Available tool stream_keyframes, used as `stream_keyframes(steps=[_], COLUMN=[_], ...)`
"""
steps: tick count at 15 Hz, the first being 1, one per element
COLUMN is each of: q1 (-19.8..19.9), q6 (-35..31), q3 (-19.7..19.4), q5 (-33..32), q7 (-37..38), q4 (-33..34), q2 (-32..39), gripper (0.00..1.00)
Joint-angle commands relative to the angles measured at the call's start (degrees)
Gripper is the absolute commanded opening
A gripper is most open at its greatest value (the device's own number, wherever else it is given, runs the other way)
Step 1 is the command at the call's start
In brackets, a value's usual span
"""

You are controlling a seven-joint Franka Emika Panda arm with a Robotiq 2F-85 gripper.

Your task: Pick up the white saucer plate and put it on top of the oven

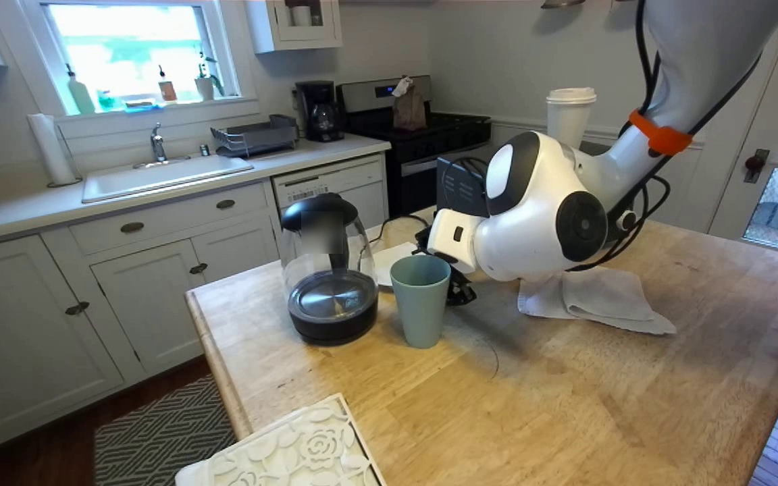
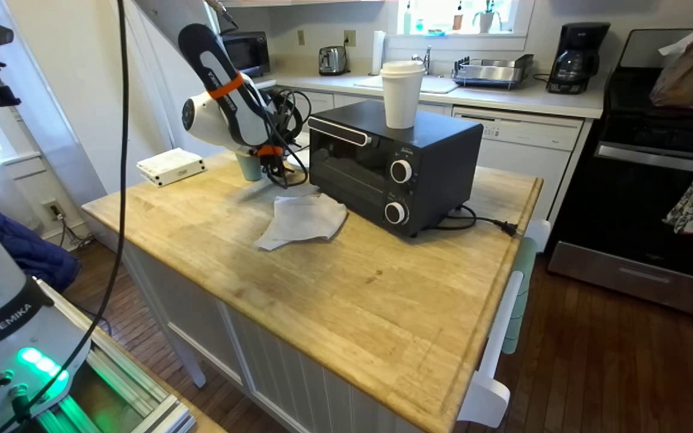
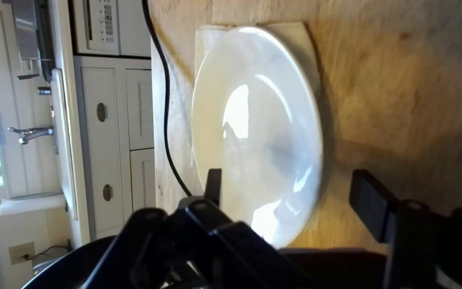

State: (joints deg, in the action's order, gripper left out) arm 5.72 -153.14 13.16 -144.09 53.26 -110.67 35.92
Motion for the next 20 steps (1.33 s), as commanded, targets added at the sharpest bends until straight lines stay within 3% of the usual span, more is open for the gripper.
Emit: stream_keyframes(steps=[1, 3, 5, 8, 10, 11, 13, 18, 20], q1=[-0.1, 0.1, 0.6, 1.4, 1.9, 2.2, 2.7, 2.8, 2.8], q6=[-2.3, -3.0, -3.6, -4.9, -6.7, -7.0, -7.0, -6.9, -7.0], q3=[1.8, 2.1, 1.9, 0.1, -1.0, -0.9, -0.2, 0.1, 0.0], q5=[0.2, 0.2, 0.3, 0.0, 0.7, 0.3, 0.0, 0.0, 0.0], q7=[-3.5, -4.7, -5.8, -6.4, -7.3, -7.0, -6.9, -7.2, -7.2], q4=[5.2, 7.0, 7.6, 6.5, 6.5, 6.9, 7.8, 8.4, 8.8], q2=[2.7, 3.8, 4.5, 5.0, 5.6, 5.8, 6.1, 7.0, 7.3], gripper=[0.72, 0.57, 0.52, 0.69, 0.6, 0.38, 0.34, 0.01, 0.0])
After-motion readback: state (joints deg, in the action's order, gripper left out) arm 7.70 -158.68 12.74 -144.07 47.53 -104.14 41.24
